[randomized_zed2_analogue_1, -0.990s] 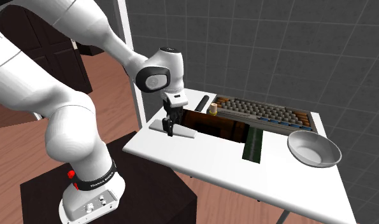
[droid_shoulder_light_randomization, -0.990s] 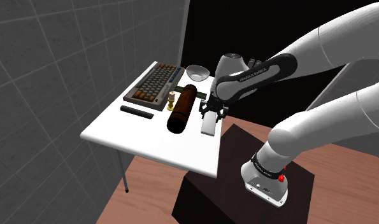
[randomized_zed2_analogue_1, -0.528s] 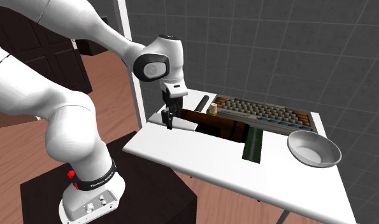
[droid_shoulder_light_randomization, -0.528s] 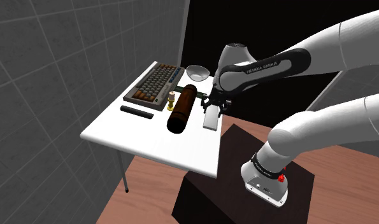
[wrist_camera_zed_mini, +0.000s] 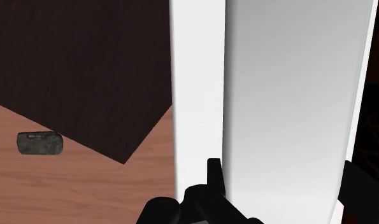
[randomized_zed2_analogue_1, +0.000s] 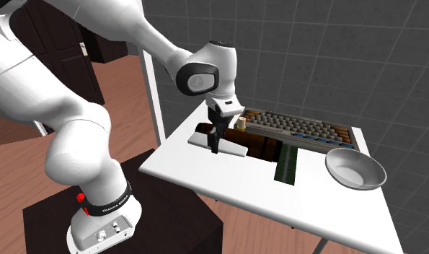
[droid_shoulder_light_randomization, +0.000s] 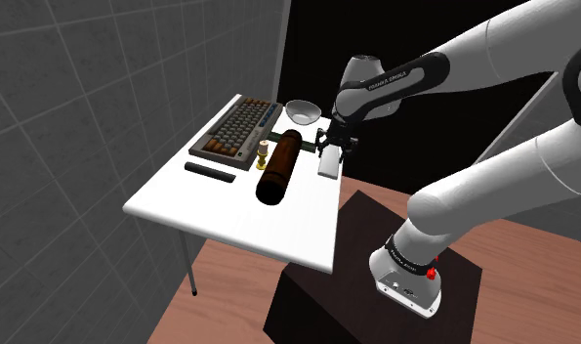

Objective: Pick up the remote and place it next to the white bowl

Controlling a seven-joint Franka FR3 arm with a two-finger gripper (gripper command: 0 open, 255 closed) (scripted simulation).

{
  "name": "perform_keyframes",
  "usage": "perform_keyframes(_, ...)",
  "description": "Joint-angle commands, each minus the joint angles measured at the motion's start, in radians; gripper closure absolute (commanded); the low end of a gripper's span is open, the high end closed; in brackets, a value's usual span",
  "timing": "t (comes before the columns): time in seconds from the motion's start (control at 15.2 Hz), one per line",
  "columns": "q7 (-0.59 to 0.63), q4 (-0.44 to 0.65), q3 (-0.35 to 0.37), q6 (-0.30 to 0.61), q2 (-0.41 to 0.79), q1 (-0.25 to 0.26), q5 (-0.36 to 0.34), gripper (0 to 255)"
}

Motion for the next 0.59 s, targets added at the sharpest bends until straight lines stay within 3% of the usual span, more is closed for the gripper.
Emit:
perform_keyframes(0.0,-0.042,0.04,-0.031,0.009,0.05,-0.032,-0.025,255)
perform_keyframes(0.53,-0.178,0.27,-0.126,0.002,0.273,-0.118,-0.079,255)
